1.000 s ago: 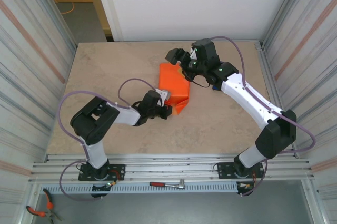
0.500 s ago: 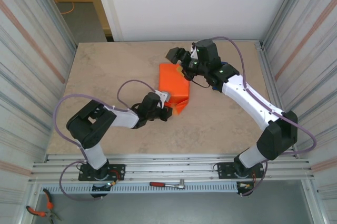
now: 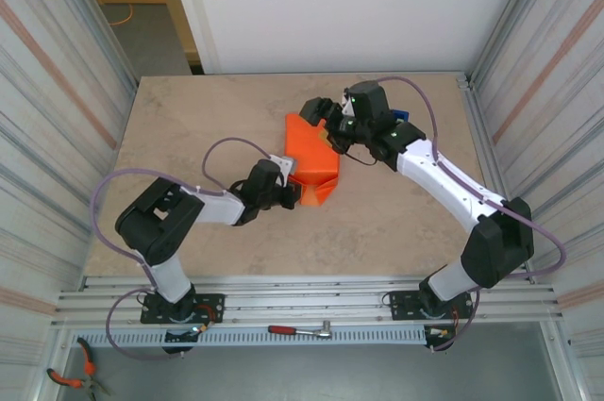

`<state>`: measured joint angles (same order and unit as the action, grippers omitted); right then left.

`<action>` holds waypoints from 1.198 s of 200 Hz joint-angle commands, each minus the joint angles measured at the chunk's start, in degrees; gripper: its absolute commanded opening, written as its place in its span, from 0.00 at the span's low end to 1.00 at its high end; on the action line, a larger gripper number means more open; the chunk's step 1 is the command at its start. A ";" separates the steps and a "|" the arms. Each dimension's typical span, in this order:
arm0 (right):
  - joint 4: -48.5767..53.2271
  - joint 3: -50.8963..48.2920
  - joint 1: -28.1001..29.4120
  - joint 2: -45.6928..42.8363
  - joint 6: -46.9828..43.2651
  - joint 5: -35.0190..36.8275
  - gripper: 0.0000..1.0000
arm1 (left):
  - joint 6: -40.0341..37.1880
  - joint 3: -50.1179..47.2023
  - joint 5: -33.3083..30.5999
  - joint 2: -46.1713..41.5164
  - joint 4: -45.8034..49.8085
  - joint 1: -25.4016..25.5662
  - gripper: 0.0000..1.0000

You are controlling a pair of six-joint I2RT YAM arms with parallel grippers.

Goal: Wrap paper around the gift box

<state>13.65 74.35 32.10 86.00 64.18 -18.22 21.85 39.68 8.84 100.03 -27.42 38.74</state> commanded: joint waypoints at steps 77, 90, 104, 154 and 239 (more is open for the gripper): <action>4.68 -12.43 -11.34 -4.67 -9.12 1.49 0.85 | -1.38 -1.49 -1.82 -7.30 -0.37 -2.18 0.12; 4.06 -13.13 -13.56 -2.97 -9.95 0.04 0.85 | -1.15 -1.08 -2.22 -10.33 1.72 -3.40 0.28; 2.88 -12.76 -15.46 -0.10 -10.49 -2.31 0.86 | -0.84 0.47 -2.17 -12.24 4.44 -5.14 0.43; -2.19 -8.02 -16.87 12.44 -10.60 -9.70 0.86 | 2.09 7.81 3.95 -8.72 5.61 -13.49 0.69; -5.27 -2.31 -15.23 23.21 -9.66 -13.22 0.85 | 3.64 20.09 15.58 6.35 6.45 -16.50 0.72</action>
<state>8.95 69.21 16.16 106.76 54.98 -28.91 23.75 57.76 18.61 103.13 -20.86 22.22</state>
